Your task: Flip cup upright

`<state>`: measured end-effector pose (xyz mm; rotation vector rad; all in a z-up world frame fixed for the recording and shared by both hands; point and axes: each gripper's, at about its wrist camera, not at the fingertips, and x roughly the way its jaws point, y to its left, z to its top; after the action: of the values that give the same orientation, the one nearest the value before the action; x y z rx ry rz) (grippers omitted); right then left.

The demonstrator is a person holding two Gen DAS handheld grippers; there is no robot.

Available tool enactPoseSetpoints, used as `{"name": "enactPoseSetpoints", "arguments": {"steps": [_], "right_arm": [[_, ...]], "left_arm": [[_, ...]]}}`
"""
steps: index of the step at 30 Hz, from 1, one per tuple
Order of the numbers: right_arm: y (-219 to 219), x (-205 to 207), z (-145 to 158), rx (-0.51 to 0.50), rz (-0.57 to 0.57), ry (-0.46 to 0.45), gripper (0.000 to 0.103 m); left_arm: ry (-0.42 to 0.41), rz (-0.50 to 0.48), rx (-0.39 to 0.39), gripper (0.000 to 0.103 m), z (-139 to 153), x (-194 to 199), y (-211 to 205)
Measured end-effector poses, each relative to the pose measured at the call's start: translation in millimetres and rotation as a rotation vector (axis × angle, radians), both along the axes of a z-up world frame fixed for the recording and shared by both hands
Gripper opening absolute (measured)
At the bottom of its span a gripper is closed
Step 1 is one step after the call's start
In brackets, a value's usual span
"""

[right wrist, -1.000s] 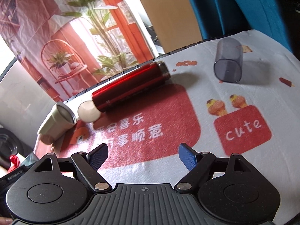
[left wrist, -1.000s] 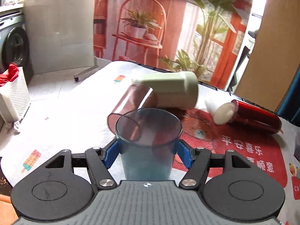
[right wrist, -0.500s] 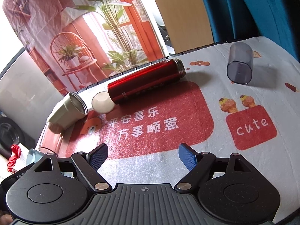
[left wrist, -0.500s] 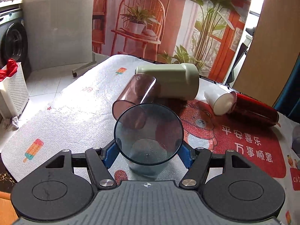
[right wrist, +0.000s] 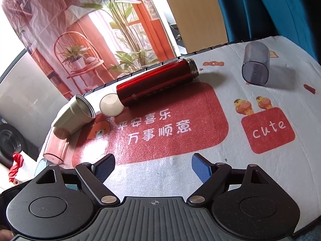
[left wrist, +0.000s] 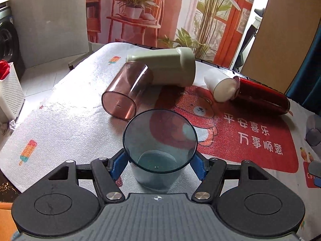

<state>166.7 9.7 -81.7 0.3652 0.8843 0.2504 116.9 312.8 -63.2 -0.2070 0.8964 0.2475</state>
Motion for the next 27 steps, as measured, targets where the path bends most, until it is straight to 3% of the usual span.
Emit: {"name": "enactPoseSetpoints", "arguments": {"steps": [2,4,8,11,18,27], "right_arm": [[0,-2,0,-0.007,0.001,0.003,0.084],[0,-4,1,-0.018,0.000,0.004,0.085],[3,-10,5,-0.062,0.003,-0.006,0.090],[9,-15,11,-0.109,0.015,-0.017,0.103],[29,-36,30,-0.236,0.068,-0.031,0.103],[39,-78,61,-0.291,0.099,-0.060,0.103]], "left_arm": [[0.008,-0.009,-0.021,0.080,-1,1,1],[-0.008,-0.001,-0.016,0.097,2,-3,1],[-0.017,-0.018,0.005,0.101,12,-10,0],[-0.016,-0.027,0.029,0.103,19,-19,-3],[0.044,-0.021,0.109,0.103,35,-45,-8],[0.065,-0.046,0.145,0.103,69,-93,-16]]}}
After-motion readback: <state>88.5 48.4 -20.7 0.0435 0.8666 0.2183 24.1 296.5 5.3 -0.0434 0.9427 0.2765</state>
